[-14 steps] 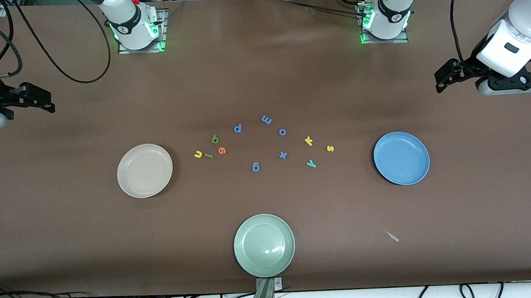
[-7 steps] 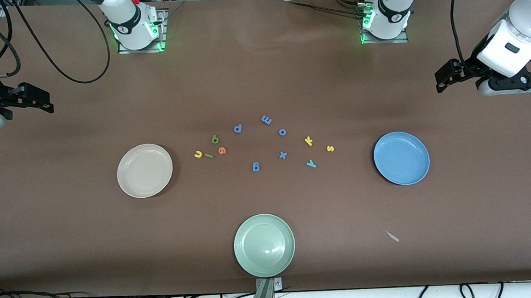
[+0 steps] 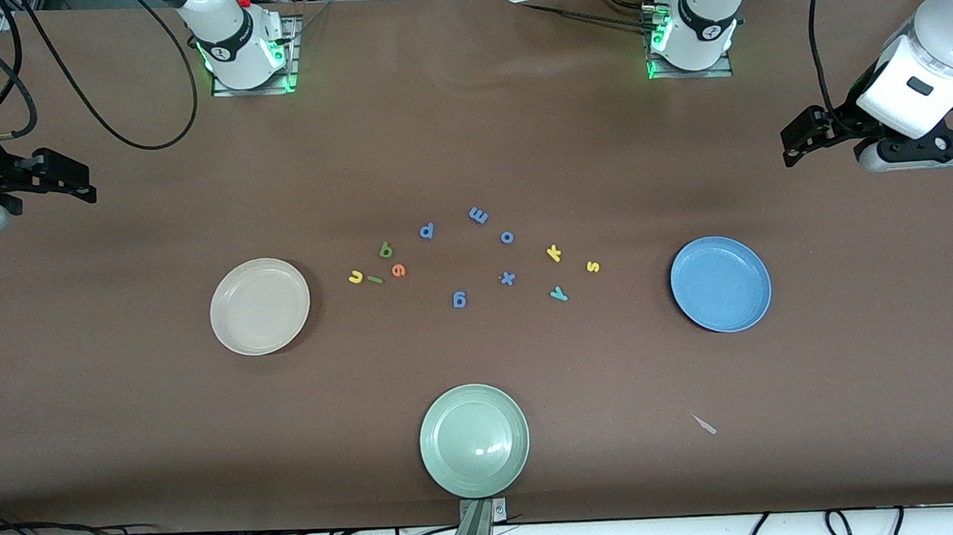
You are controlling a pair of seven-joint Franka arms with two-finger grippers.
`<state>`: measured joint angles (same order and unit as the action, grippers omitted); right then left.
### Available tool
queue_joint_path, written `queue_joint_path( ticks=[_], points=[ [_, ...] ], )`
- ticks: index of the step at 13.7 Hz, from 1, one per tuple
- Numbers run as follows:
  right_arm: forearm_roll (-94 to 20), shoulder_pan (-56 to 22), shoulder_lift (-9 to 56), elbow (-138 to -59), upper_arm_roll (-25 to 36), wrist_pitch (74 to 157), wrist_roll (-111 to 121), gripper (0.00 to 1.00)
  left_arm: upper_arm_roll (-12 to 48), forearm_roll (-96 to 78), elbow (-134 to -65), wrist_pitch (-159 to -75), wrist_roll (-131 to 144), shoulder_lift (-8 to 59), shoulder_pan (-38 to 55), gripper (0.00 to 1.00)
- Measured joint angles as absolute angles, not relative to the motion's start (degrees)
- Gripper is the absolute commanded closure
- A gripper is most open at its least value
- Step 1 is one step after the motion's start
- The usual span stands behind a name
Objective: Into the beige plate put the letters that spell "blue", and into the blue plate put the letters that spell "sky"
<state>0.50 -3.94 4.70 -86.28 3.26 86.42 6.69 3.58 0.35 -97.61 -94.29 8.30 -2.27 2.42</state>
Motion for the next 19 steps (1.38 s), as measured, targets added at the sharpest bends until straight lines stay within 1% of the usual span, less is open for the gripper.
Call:
queue_joint_path(
  ticks=[13,19],
  points=[
    [0.5,-3.93,4.77,-86.28,3.27,87.05,6.69,0.0,3.57,0.35,-97.61,-94.29,7.94,-2.27,1.78,0.0],
    [0.5,-3.86,4.97,-86.31,4.55,87.05,6.69,0.0,3.57,0.35,-97.61,-94.0,7.91,-2.27,1.76,0.0]
  ],
)
